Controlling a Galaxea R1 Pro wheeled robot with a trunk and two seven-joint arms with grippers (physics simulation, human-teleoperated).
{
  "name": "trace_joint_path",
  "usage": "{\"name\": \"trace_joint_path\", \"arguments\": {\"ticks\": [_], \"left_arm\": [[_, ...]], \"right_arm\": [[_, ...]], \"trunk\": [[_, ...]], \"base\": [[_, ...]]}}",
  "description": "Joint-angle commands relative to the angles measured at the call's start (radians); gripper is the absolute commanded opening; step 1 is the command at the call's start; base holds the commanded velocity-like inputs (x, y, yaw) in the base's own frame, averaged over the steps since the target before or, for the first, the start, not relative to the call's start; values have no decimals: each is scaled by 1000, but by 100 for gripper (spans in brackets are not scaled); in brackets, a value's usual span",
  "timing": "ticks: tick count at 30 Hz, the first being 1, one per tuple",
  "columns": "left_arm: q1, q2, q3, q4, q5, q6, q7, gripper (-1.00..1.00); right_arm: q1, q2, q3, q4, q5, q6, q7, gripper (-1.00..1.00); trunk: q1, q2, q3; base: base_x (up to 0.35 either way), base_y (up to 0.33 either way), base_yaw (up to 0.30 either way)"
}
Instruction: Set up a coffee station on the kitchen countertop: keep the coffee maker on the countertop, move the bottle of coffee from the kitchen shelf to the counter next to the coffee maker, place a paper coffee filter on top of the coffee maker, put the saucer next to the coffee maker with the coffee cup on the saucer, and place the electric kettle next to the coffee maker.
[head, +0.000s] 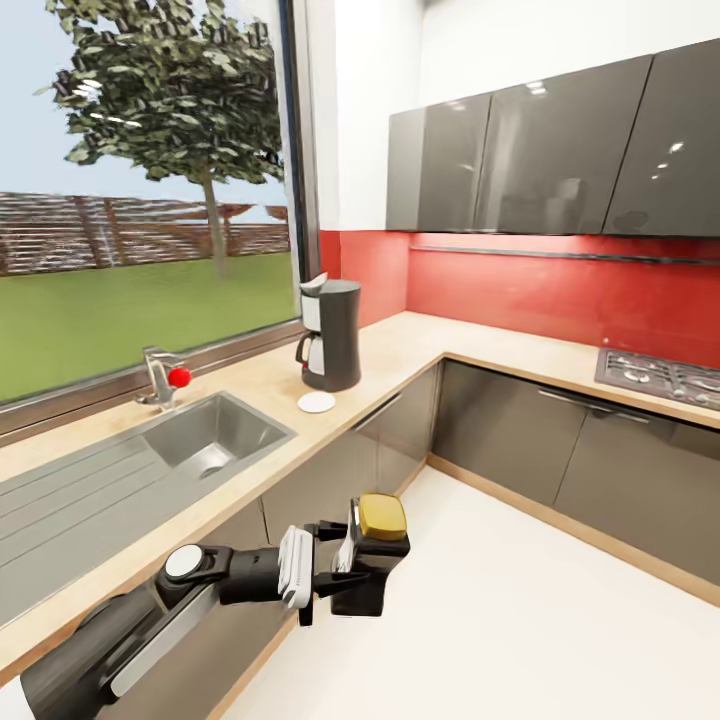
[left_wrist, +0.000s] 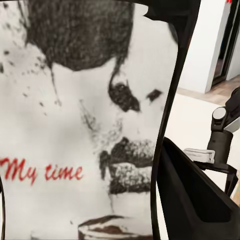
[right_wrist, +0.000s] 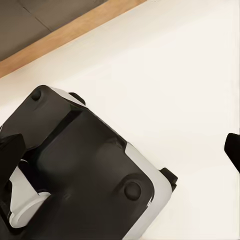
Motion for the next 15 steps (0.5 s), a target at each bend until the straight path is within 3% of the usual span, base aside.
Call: {"name": "trace_joint_path", "arguments": {"ticks": [1,15], "left_arm": [[-2,1,-3,0,8,1,-2,-100],[-2,1,-2,0,8,1,-2,-100]], "right_arm": [[-1,-1,7,0,-7,-5,-1,100],[-1,-1,7,0,-7,-6,-3,100]], "trunk": [[1,-1,-1],[1,-1,-1]], "base": [[264,-206,0],[264,-206,0]]}}
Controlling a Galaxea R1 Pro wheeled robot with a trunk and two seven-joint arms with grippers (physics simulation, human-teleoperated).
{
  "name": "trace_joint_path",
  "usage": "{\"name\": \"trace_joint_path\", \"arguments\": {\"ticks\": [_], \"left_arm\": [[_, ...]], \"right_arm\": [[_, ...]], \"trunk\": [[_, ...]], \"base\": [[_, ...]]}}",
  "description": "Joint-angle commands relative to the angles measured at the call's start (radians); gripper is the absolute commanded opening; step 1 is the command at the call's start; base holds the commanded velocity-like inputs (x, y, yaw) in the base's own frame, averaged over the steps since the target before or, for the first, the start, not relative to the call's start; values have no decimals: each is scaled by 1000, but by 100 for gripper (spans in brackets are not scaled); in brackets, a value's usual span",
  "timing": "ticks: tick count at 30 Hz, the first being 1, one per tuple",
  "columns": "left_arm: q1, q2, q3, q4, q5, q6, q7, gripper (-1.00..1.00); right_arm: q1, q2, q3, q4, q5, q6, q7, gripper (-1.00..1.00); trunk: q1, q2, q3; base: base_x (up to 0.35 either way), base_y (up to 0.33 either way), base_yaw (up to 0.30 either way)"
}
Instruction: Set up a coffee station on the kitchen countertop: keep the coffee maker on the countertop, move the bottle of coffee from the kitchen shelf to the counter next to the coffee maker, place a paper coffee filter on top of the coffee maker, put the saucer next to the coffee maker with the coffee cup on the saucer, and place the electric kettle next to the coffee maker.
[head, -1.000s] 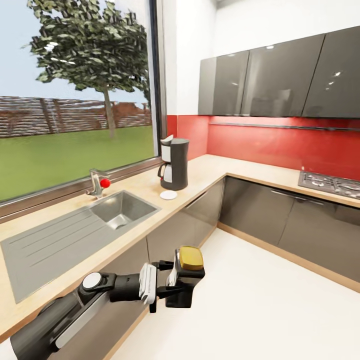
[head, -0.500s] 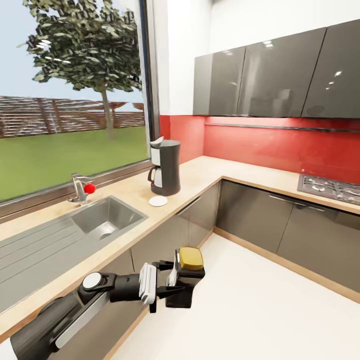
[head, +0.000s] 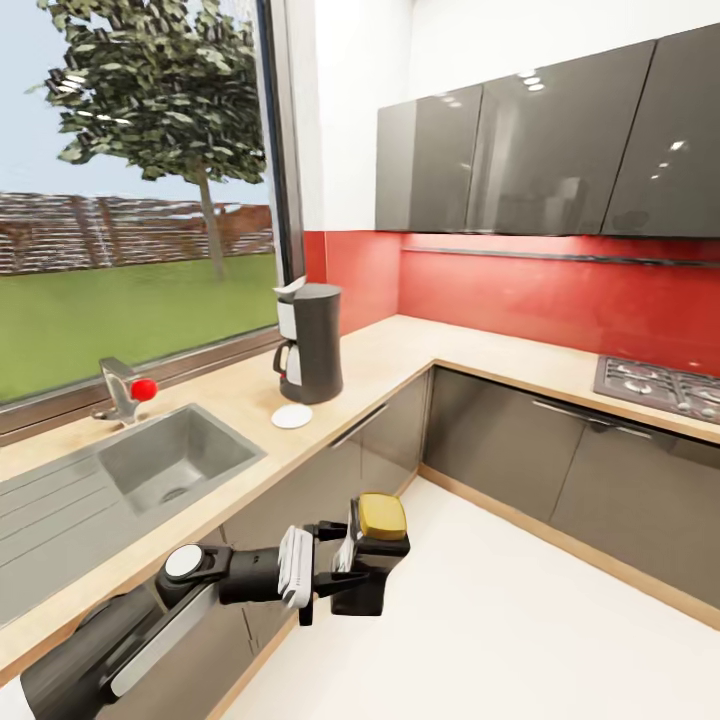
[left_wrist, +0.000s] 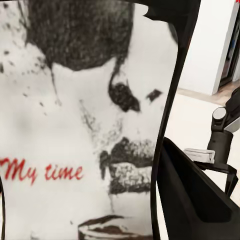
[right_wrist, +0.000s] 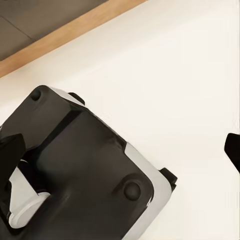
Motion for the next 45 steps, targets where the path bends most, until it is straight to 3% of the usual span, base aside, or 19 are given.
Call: {"name": "trace_joint_path", "arguments": {"ticks": [1,45], "left_arm": [[-2,1,-2,0,8,1,-2,-100],[-2,1,-3,-1,8,1,-2,-100]], "right_arm": [[-1,-1,7,0,-7,-5,-1,100],[-1,0,7,0,-7,-6,-1,100]], "trunk": [[1,-1,-1],[1,-1,-1]], "base": [[263,-206,0],[264,-206,0]]}}
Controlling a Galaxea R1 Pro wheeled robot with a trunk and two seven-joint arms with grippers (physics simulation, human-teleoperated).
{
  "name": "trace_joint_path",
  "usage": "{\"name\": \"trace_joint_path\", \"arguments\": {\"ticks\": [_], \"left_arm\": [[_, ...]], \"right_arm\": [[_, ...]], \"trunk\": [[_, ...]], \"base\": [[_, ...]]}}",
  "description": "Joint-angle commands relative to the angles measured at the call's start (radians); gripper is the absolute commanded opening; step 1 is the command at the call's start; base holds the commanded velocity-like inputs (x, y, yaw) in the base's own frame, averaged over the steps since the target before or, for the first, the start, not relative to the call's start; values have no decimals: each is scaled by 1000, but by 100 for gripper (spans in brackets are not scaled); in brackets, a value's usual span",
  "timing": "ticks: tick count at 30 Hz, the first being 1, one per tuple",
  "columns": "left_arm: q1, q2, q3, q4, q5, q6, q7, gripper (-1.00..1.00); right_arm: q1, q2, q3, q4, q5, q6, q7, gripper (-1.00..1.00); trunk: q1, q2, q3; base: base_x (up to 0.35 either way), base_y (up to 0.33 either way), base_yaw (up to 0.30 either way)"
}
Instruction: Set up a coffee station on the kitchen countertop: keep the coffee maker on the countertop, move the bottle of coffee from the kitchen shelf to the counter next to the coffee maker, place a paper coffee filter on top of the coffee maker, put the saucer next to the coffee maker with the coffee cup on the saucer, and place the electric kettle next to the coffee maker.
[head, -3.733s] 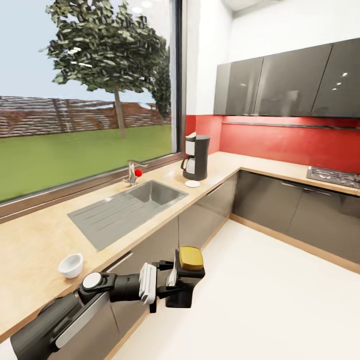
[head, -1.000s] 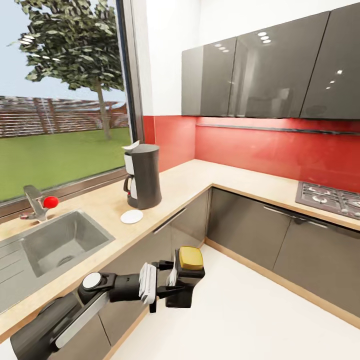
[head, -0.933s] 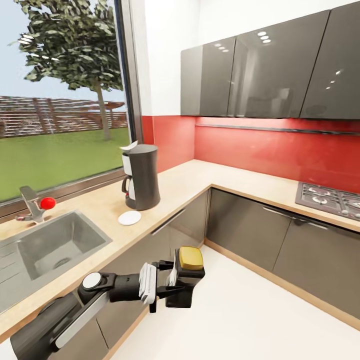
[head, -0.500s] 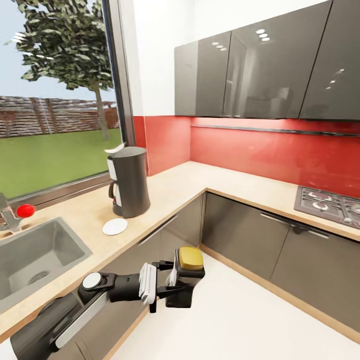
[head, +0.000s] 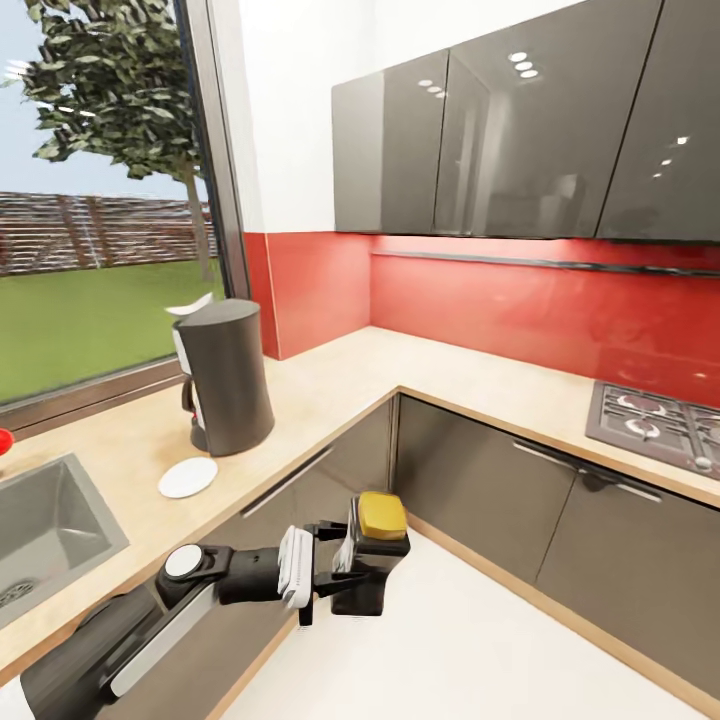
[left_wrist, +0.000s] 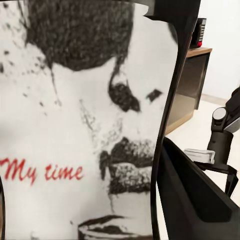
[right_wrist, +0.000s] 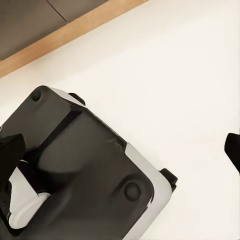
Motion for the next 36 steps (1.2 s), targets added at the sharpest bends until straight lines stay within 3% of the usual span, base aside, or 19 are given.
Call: {"name": "trace_joint_path", "arguments": {"ticks": [1,17,36], "left_arm": [[-2,1,-2,0,8,1,-2,-100],[-2,1,-2,0,8,1,-2,-100],[-2,1,-2,0,8,1,-2,-100]], "right_arm": [[-1,-1,7,0,-7,-5,-1,100],[-1,-1,8,0,-7,-5,-1,100],[-1,-1,7,0,-7,-5,-3,100]], "trunk": [[1,-1,-1],[1,-1,-1],[1,-1,-1]], "base": [[264,-206,0],[264,-206,8],[153,-116,180]]}}
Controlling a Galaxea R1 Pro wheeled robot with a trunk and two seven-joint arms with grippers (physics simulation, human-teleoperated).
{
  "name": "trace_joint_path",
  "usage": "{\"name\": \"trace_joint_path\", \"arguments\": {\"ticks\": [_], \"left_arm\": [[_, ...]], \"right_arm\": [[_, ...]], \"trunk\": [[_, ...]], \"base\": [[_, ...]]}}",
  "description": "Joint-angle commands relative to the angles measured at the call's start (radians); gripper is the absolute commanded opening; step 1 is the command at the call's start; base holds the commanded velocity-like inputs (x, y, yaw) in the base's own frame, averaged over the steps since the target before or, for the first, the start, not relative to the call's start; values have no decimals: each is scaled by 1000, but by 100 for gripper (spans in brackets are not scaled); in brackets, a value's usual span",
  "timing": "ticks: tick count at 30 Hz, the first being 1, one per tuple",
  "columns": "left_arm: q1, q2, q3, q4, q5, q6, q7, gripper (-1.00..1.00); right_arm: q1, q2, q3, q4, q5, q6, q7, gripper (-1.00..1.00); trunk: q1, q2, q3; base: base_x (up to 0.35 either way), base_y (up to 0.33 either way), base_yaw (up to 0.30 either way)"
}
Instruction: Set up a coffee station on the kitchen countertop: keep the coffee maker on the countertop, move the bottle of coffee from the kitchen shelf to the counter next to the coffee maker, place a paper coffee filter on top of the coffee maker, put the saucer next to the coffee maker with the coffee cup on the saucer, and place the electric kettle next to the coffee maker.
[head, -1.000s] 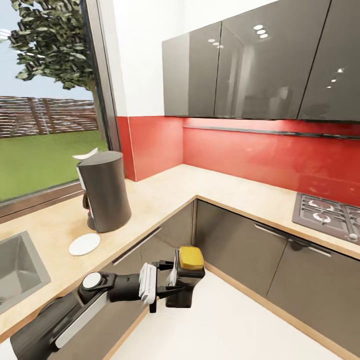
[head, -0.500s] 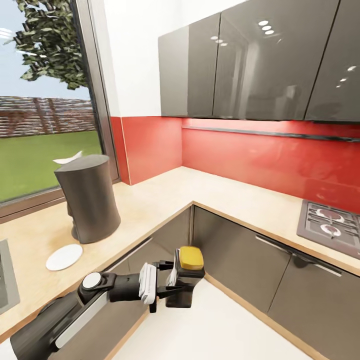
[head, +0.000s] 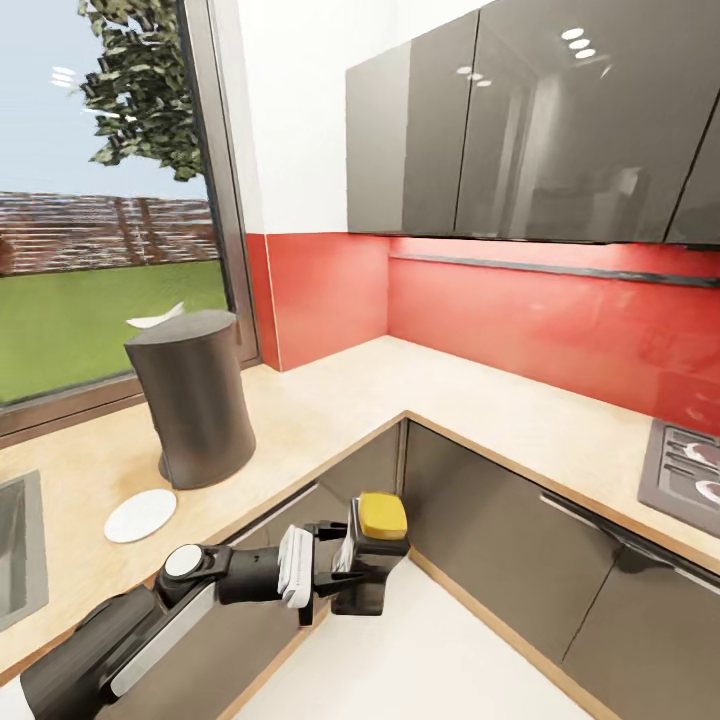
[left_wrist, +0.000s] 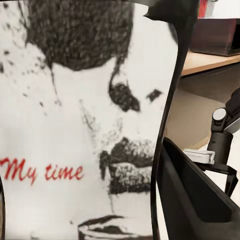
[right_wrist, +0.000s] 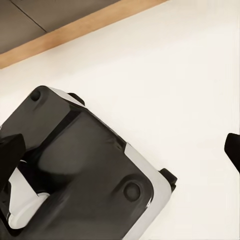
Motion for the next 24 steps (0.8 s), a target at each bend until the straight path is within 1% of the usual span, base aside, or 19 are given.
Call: {"name": "trace_joint_path", "arguments": {"ticks": [1,6,13,24], "left_arm": [[-2,1,-3,0,7,1,-2,-100],[-2,1,-3,0,7,1,-2,-100],[-2,1,-3,0,7,0,-2,-100],[-2,1,-3,0,7,0,-2,-100]], "right_arm": [[-1,-1,7,0,-7,-5,-1,100],[-1,-1,7,0,-7,-5,-1,100],[-1,-1,7,0,-7,-5,-2,100],[-1,-1,7,2,-5,-6,-5,100]], "trunk": [[1,-1,-2],[1,-1,-2],[1,-1,-2],[1,-1,-2]], "base": [[252,-201,151],[186,-148,214],[32,-61,235],[73,-266,26]]}}
